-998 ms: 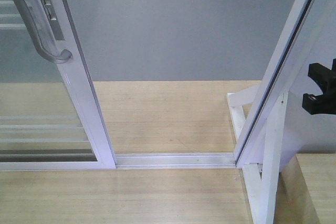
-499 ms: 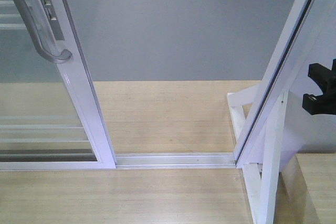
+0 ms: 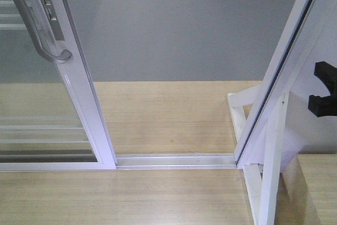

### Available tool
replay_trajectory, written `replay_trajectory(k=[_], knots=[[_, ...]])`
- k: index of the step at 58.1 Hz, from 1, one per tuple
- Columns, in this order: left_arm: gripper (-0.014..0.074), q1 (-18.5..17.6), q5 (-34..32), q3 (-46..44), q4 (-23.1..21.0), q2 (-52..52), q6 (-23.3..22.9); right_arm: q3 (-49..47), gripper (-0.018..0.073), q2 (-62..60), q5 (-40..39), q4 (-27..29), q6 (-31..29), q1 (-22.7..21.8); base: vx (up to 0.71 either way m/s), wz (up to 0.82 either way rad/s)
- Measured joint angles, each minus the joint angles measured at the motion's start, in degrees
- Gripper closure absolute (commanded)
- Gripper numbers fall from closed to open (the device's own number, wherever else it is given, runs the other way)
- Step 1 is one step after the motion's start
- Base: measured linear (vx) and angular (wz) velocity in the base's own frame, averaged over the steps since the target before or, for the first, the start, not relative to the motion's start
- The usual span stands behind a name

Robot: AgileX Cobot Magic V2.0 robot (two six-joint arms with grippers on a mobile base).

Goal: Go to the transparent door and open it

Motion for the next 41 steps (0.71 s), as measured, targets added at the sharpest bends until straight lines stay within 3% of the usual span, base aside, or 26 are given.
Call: replay_trajectory(k=[10, 19, 32, 41], knots=[[0.0602, 0.0, 0.0, 0.0, 0.0, 0.0, 0.0, 5.7, 0.0570, -8.5, -2.2, -4.3, 0.0, 0.0, 0.00, 0.00], [0.0602, 0.0, 0.0, 0.0, 0.0, 0.0, 0.0, 15.2, 0.0570, -18.0, -6.1, -3.8, 0.0, -1.3, 0.00, 0.00], [0.0602, 0.0, 0.0, 0.0, 0.0, 0.0, 0.0, 25.4, 0.0567, -29.8, -11.2, 0.6, 0.2, -9.5, 0.00, 0.00], [0.0602, 0.0, 0.0, 0.0, 0.0, 0.0, 0.0, 31.0, 0.0567, -34.9, -11.4, 0.7, 0.2, -11.9, 0.00, 0.00]])
